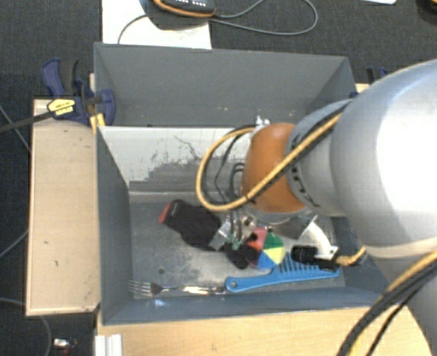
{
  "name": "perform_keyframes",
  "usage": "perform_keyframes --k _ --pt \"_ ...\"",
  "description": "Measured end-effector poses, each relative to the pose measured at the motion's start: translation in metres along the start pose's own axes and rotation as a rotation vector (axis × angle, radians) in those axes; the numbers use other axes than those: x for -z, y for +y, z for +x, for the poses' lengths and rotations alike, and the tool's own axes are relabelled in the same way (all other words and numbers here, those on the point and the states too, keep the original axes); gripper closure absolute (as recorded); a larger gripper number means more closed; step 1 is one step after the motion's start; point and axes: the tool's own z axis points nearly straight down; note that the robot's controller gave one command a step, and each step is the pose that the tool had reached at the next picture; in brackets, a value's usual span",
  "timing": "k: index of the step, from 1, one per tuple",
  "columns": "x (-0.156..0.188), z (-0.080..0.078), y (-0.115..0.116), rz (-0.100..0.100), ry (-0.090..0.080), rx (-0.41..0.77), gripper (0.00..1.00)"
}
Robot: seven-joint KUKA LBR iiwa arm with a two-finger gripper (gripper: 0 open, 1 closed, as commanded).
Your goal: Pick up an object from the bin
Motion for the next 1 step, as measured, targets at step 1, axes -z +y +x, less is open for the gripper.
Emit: perform_keyframes --k 1 --pt "0.0000 0.0000 0.0000 0.000 0.000 0.000 1.00"
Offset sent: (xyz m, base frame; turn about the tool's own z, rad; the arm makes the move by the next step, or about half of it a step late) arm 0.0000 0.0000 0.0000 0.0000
